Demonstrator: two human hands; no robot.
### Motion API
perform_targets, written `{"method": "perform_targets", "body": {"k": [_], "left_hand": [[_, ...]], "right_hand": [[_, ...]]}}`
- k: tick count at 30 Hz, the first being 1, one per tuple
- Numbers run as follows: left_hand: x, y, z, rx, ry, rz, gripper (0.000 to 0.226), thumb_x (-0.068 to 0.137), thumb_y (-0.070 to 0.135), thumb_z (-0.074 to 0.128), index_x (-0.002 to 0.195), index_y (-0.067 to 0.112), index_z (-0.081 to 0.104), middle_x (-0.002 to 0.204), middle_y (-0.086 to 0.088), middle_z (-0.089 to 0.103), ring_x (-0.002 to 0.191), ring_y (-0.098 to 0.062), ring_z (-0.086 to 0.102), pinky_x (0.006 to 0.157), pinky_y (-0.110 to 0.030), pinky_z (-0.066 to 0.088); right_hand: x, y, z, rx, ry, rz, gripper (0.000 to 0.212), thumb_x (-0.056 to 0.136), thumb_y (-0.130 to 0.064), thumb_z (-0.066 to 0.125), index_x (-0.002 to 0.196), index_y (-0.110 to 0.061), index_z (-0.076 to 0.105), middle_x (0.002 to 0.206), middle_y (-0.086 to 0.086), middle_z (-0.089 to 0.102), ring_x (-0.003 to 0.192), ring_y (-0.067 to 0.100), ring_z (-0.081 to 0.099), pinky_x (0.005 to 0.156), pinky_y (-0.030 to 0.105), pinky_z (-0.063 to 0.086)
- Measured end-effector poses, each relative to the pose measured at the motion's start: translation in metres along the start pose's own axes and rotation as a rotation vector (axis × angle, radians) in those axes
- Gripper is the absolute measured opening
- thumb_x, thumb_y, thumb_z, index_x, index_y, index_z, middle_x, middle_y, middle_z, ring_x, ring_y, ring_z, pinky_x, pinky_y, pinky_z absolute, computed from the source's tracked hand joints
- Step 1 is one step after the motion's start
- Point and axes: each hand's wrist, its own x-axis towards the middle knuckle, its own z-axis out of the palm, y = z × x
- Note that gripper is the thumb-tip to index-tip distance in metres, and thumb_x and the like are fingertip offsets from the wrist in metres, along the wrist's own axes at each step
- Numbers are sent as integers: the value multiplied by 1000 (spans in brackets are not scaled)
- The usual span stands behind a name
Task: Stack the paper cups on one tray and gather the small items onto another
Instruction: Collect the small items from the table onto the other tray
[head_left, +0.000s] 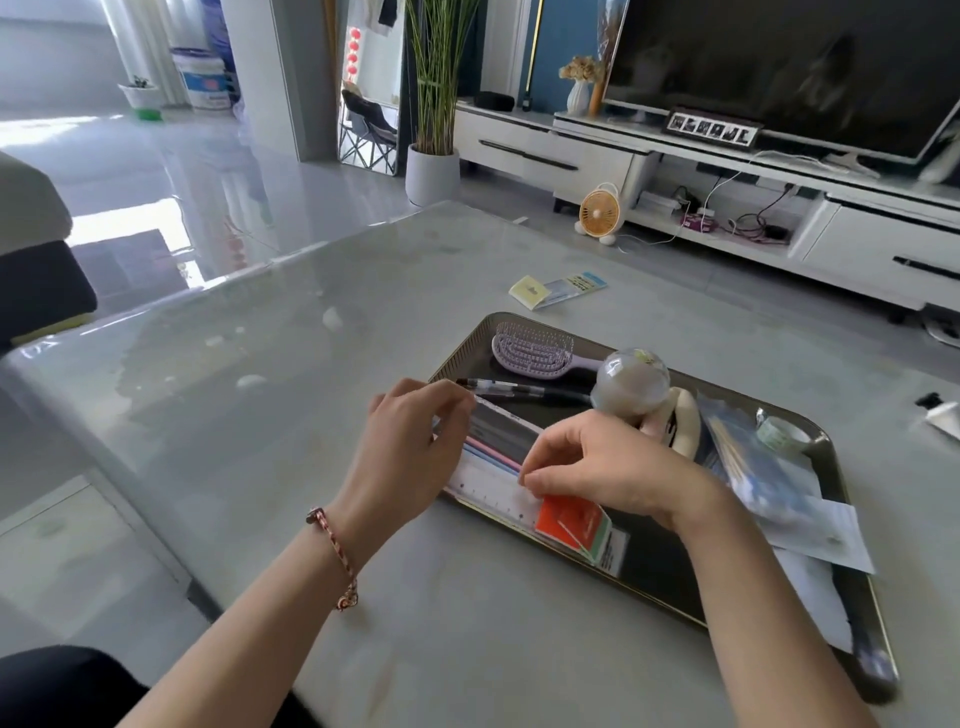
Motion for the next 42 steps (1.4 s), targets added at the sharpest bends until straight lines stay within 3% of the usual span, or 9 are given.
{"method": "perform_targets", "body": {"k": [5, 10, 15, 20, 28, 34, 36, 38, 42], "left_hand": [[-2, -4, 3, 73, -75, -40, 32, 82, 30, 41, 90, 17, 70, 74, 2, 68, 80, -20, 58, 82, -37, 45], [5, 0, 2, 65, -29, -38, 18, 91, 15, 53, 92, 15, 70, 69, 15, 58, 79, -18, 52, 81, -36, 43], [69, 16, 13, 24, -47, -60, 19, 92, 13, 50, 98, 13, 69, 89, 4, 64, 59, -6, 51, 59, -21, 36], [156, 21, 56, 91, -158, -51, 26, 92, 12, 47, 113, 9, 62, 114, -8, 65, 98, -23, 61, 76, -22, 40], [248, 11, 124, 264, -458, -355, 69, 86, 34, 62, 137, 0, 32, 140, -16, 42, 128, -32, 42, 102, -35, 36], [254, 2, 139, 608, -483, -290, 38, 87, 27, 55, 116, 2, 54, 130, -19, 48, 119, -35, 47, 100, -39, 41], [255, 1, 135, 548, -473, -281, 17, 87, 13, 50, 89, -1, 59, 117, -24, 56, 107, -37, 54, 91, -40, 46], [252, 2, 128, 479, -433, -302, 20, 86, 2, 45, 67, 0, 51, 95, -26, 56, 91, -35, 56, 75, -36, 45], [244, -4, 105, 460, -228, -328, 22, 87, -6, 44, 101, -16, 58, 111, -32, 59, 107, -43, 56, 85, -41, 46]], "right_hand": [[0, 3, -7, 108, 103, -3, 10, 88, -18, 60, 91, -20, 69, 85, -4, 71, 78, 7, 65, 74, 22, 52], [-2, 13, -19, 246, 364, -45, 13, 93, -15, 53, 93, -19, 66, 84, -1, 70, 74, 12, 67, 68, 22, 56], [-15, 36, -50, 650, 568, -138, 16, 92, -5, 52, 98, -12, 66, 77, 4, 70, 64, 13, 64, 63, 22, 56], [-21, 68, -71, 771, 703, -113, 25, 91, -6, 52, 110, -21, 58, 86, 5, 70, 72, 11, 65, 69, 24, 52], [-9, 92, -66, 813, 702, -14, 21, 90, -6, 54, 105, -19, 62, 85, 4, 72, 74, 9, 64, 74, 27, 50], [-6, 102, -64, 764, 666, 38, 18, 91, -13, 56, 102, -25, 64, 92, 2, 73, 80, 9, 66, 77, 27, 51], [-7, 102, -65, 775, 677, 45, 17, 91, -12, 55, 102, -23, 64, 92, 3, 72, 79, 12, 65, 74, 27, 51], [-8, 100, -66, 795, 685, 50, 17, 91, -10, 54, 103, -20, 63, 92, 4, 72, 77, 12, 64, 71, 25, 52], [-11, 96, -68, 840, 682, 48, 17, 92, -7, 53, 102, -16, 63, 88, 5, 71, 74, 12, 63, 67, 23, 51]]}}
